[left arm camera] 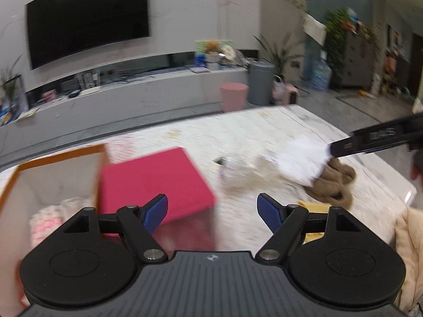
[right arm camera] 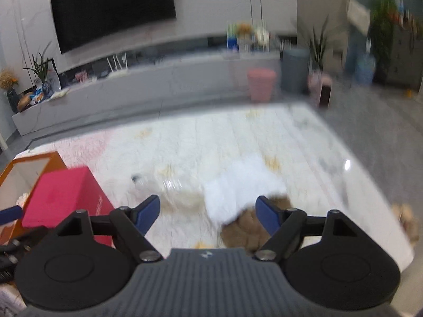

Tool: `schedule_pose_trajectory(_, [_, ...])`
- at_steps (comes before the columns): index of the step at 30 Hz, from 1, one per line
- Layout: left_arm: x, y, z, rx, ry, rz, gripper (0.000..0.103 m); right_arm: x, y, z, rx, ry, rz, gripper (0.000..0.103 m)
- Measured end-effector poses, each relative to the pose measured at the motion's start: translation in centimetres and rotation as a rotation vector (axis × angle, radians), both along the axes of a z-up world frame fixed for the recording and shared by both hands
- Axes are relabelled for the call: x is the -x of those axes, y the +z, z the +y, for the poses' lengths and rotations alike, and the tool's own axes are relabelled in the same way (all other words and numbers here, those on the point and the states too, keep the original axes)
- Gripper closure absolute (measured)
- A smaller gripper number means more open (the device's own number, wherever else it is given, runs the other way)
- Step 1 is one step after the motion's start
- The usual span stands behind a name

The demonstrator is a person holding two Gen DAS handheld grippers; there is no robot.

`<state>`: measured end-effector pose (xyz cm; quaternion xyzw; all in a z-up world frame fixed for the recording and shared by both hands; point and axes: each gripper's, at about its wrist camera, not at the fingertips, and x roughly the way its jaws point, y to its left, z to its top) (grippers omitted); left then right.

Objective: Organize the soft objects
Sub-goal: 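Move both open grippers back toward the brown toy and yellow cloth, then grasp the yellow cloth with the right gripper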

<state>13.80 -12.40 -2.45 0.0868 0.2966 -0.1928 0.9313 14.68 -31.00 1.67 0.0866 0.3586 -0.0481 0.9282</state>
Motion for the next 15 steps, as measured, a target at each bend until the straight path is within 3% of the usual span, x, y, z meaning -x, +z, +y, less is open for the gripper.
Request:
schedule_pose_trajectory(6, [1.2, -3.7, -2.8, -0.056, -0.03, 0.041, 0.013, -3.1, -6.7, 0.0, -0.116, 0.042, 0.21, 0.034])
schedule_pose_trajectory(10, [2.0, -5.1, -3.4, -0.112, -0.04, 0.053, 0.013, -5.1, -10.2, 1.9, -0.056, 0.045, 0.333, 0.034])
schedule_pose_trajectory(15, [2.6, -5.6, -3.4, -0.128, -0.065, 0.057, 0.013, -6.3, -12.3, 3.1, 0.001, 0.039, 0.399, 0.033])
